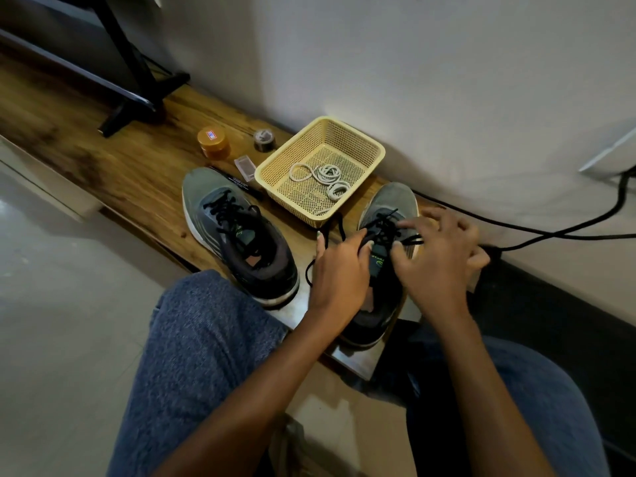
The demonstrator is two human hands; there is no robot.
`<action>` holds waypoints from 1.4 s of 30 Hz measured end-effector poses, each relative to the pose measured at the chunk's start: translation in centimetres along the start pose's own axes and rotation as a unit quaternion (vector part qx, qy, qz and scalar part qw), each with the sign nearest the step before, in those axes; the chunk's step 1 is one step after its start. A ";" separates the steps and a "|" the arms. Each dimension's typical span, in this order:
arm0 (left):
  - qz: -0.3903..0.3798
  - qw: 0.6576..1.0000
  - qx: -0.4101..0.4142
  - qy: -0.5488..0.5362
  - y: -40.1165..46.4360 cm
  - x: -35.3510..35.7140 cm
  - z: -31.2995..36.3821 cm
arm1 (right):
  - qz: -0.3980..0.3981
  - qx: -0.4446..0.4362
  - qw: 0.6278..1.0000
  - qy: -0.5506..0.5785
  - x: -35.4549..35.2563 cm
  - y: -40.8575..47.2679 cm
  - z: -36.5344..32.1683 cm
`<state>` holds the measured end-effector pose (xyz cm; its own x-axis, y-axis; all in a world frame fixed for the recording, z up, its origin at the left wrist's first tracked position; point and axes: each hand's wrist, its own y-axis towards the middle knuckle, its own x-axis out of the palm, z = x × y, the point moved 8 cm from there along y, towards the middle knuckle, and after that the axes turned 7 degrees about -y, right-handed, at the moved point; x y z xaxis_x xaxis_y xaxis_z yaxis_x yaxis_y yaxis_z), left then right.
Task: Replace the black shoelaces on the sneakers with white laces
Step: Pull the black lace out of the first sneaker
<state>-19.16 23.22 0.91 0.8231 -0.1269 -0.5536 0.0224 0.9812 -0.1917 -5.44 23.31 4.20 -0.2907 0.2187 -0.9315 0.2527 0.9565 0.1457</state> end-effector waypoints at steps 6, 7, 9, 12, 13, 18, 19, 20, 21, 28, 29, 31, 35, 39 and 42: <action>0.000 1.000 0.005 0.001 0.1 0.1 -0.1 | -0.014 -0.047 0.997 -0.053 2.2 -0.3 -0.9; 0.000 1.000 0.006 0.002 0.1 0.2 0.0 | 0.006 -0.041 0.998 -0.043 1.8 -0.2 -0.8; -0.005 1.000 0.005 0.002 -0.1 0.2 0.3 | 0.043 -0.016 0.999 -0.019 1.0 -0.1 -0.3; -0.016 1.000 0.009 0.003 -0.2 0.5 0.6 | 0.078 0.051 0.995 0.034 -0.3 -0.1 1.2; -0.018 1.000 0.010 -0.001 -0.1 0.5 0.6 | 0.089 0.079 0.991 0.053 -0.8 -0.1 1.9; -0.020 1.000 0.012 -0.001 0.0 0.6 0.3 | 0.093 0.178 0.973 0.111 -1.1 -0.3 3.9; -0.017 1.000 0.012 0.000 0.0 0.5 0.2 | 0.080 0.168 0.977 0.102 -0.8 -0.2 3.6; -0.013 1.000 0.012 0.000 0.0 0.4 0.2 | 0.062 0.148 0.983 0.092 -0.6 -0.1 3.1; -0.009 1.000 0.014 -0.001 0.1 0.3 0.0 | 0.042 0.120 0.989 0.078 -0.3 0.1 2.5; -0.006 1.000 0.020 -0.002 0.1 0.4 -0.1 | -0.030 -0.040 0.997 -0.052 2.0 -0.5 -0.9; -0.003 1.000 0.022 0.001 0.2 0.4 -0.2 | -0.029 -0.045 0.997 -0.059 2.2 -0.6 -1.0; 0.008 0.999 0.032 0.009 0.4 0.6 -0.2 | -0.009 -0.049 0.997 -0.059 1.9 -0.4 -1.0; 0.034 0.999 0.033 0.021 0.7 1.0 -1.1 | 0.075 0.012 0.997 -0.008 -0.9 -0.2 0.1; 0.040 0.998 0.036 0.020 1.4 1.5 -1.9 | 0.118 0.097 0.987 0.050 -2.7 -0.3 2.1; 0.042 0.998 0.043 0.013 1.7 1.7 -2.3 | 0.079 0.094 0.992 0.037 -2.0 -0.2 2.0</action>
<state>-19.02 24.34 -2.21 0.8096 -0.0468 -0.5851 0.0036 0.9972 -0.0749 -3.06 22.30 5.42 -0.2984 0.3837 -0.8739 0.4654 0.8579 0.2178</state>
